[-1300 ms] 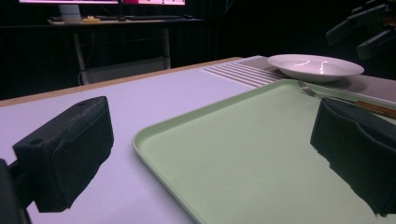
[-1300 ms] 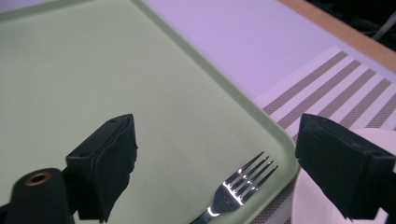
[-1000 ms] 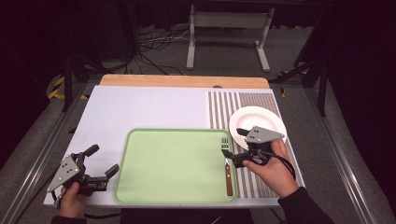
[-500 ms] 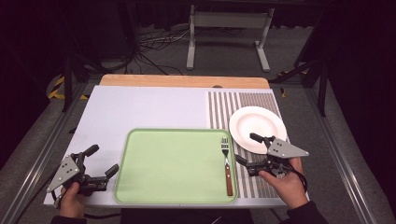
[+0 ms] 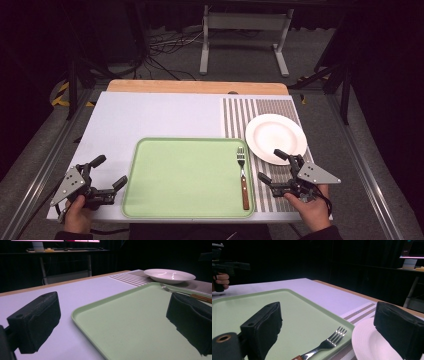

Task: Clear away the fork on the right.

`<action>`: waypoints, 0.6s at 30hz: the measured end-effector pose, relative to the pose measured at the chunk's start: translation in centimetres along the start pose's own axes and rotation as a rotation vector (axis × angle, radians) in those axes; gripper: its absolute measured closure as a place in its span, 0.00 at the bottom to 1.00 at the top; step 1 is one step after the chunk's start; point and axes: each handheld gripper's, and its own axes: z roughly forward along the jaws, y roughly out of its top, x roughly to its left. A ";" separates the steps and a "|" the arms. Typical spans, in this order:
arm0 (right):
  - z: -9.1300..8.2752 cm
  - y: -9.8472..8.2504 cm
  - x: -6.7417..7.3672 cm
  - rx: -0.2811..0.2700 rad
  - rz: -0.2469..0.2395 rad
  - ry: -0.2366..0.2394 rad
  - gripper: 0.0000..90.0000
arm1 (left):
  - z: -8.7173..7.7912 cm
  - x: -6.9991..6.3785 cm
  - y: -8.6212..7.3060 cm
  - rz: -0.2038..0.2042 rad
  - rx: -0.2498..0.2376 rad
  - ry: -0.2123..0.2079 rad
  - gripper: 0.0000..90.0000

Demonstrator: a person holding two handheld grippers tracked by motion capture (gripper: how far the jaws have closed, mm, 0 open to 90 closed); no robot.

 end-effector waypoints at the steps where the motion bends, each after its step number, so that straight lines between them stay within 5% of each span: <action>1: 0.0 -0.2 0.1 -0.002 0.000 -0.005 0.10 | 0.0 0.0 0.0 0.004 0.001 0.000 0.00; 18: 0.0 -1.8 -0.1 0.020 -0.005 -0.041 0.09 | 0.0 -0.1 0.1 0.007 -0.006 -0.009 0.00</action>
